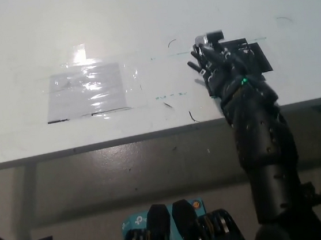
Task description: A stapler is kept infront of the robot on the black mark on the desk and the robot uses its right hand to lift the top of the stapler to open it
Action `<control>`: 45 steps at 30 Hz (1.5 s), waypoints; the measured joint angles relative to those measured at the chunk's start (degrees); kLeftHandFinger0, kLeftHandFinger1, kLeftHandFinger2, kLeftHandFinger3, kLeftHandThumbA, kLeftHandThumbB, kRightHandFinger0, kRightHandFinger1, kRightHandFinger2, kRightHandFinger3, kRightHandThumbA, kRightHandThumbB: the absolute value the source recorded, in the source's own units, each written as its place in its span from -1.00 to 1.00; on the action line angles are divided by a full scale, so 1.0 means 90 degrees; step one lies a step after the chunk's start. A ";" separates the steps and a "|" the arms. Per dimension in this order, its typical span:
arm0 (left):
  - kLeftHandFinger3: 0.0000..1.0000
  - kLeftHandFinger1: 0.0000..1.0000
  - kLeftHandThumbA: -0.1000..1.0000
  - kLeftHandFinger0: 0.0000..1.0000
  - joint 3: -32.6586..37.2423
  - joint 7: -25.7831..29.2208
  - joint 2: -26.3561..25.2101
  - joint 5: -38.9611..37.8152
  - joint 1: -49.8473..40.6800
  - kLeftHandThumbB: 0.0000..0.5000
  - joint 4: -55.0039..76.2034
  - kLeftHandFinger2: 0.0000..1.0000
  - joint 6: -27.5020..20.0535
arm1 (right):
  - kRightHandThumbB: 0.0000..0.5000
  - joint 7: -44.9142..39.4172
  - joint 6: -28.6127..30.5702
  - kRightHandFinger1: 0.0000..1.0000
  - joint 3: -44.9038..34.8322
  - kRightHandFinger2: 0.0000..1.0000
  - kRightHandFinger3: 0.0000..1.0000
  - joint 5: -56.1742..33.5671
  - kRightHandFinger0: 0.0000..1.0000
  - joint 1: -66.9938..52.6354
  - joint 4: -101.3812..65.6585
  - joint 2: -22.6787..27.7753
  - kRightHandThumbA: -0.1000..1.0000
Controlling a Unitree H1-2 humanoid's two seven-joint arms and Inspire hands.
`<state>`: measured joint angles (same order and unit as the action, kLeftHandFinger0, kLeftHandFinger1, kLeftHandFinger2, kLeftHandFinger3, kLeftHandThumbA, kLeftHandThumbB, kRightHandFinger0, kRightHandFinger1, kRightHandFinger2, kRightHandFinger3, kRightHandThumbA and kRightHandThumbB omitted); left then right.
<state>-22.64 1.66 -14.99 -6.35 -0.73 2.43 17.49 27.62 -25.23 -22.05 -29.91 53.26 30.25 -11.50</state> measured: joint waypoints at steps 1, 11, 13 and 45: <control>0.38 -0.61 -0.03 -0.62 0.0000 0.0000 0.0002 0.0000 -0.0014 -1.00 0.0000 -0.13 0.0000 | -1.00 0.0000 0.0001 0.30 0.0000 0.51 0.81 0.0009 0.12 0.0112 0.0116 0.0055 -0.39; 0.40 -0.58 -0.04 -0.60 0.0005 0.0001 0.0013 0.0009 -0.0019 -1.00 -0.0007 -0.11 0.0011 | -1.00 0.0000 0.0124 0.04 0.0010 0.28 0.64 0.0160 -0.09 0.1076 0.1385 0.0484 -0.36; 0.41 -0.61 -0.04 -0.63 0.0005 0.0000 0.0013 0.0010 -0.0019 -1.00 -0.0005 -0.11 0.0018 | -1.00 -0.0002 0.0250 0.05 0.0018 0.29 0.64 0.0209 -0.14 0.1271 0.1726 0.0596 -0.41; 0.38 -0.61 -0.04 -0.61 0.0001 -0.0018 -0.0005 0.0001 -0.0039 -1.00 0.0066 -0.15 0.0044 | -1.00 -0.0458 0.1912 0.04 0.0527 0.29 0.72 0.0746 -0.12 0.2640 0.4597 0.1145 -0.47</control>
<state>-22.63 1.50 -15.03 -6.34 -1.08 3.02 17.89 23.50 -8.02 -17.31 -23.20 77.01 71.62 -1.20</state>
